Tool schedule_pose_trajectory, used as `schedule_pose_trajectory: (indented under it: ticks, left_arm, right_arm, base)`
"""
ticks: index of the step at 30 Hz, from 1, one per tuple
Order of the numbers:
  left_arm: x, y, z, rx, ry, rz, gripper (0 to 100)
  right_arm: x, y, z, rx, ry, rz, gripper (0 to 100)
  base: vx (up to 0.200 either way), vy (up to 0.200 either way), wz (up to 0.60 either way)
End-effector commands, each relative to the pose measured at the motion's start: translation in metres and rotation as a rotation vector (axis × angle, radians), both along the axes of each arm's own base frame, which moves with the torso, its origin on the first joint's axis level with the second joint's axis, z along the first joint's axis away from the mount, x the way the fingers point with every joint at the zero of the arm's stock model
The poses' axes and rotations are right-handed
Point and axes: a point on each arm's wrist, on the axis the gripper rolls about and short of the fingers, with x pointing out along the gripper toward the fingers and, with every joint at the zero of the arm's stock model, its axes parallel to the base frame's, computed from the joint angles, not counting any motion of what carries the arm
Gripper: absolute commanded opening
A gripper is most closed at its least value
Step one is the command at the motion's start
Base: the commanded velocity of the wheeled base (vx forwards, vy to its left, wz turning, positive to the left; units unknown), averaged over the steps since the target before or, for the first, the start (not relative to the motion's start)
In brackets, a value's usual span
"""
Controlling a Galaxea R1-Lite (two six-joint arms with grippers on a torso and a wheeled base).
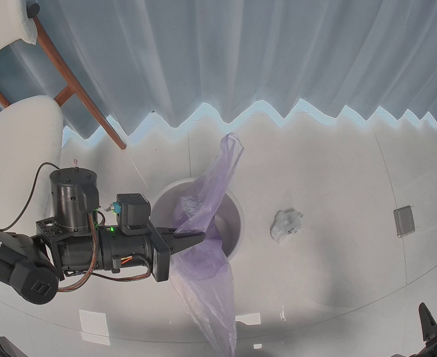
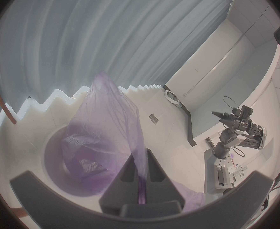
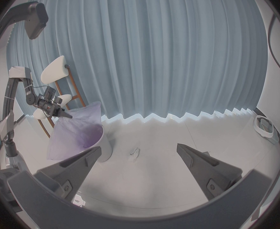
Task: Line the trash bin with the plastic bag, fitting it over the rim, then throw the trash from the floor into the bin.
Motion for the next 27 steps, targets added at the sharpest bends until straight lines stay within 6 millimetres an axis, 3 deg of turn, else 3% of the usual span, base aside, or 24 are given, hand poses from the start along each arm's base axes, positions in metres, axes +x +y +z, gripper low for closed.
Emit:
schedule_pose_trajectory:
  ticks: [1, 2, 4, 6, 7, 8, 14, 18, 27]
  left_arm:
    - [0.004, 0.0, -0.003, -0.001, 0.002, -0.021, 0]
    - [0.001, 0.0, 0.002, -0.011, -0.013, -0.03, 0]
    - [-0.002, -0.003, 0.009, -0.02, -0.028, -0.045, 0]
    - [-0.002, -0.003, 0.009, -0.02, -0.028, -0.045, 0]
    - [-0.007, -0.008, 0.009, -0.015, -0.034, -0.056, 0]
    - [-0.007, -0.007, 0.008, -0.008, -0.038, -0.044, 0]
    - [-0.02, 0.002, 0.009, 0.016, -0.071, -0.026, 0]
    - [-0.026, 0.005, 0.009, 0.017, -0.075, -0.025, 0]
    - [-0.029, 0.008, 0.011, 0.011, -0.085, -0.019, 0]
  right_arm:
    - [-0.009, 0.0, 0.062, 0.048, -0.163, 0.047, 100]
    - [0.004, 0.0, 0.089, 0.078, -0.114, 0.092, 100]
    - [0.029, 0.003, 0.106, 0.136, -0.003, 0.198, 100]
    - [0.029, 0.003, 0.106, 0.136, -0.003, 0.198, 100]
    - [0.057, 0.009, 0.104, 0.268, 0.195, 0.291, 100]
    - [0.069, 0.012, 0.102, 0.308, 0.264, 0.296, 100]
    - [0.103, 0.03, 0.099, 0.463, 0.516, 0.442, 100]
    - [0.136, 0.052, 0.101, 0.484, 0.664, 0.486, 100]
    - [0.194, 0.099, 0.102, 0.61, 0.77, 0.502, 100]
  base:
    - [0.0, 0.0, 0.0]
    - [0.0, 0.0, 0.0]
    - [0.0, 0.0, 0.0]
    - [0.0, 0.0, 0.0]
    - [0.0, 0.0, 0.0]
    - [0.0, 0.0, 0.0]
    - [0.0, 0.0, 0.0]
    - [0.0, 0.0, 0.0]
    - [0.0, 0.0, 0.0]
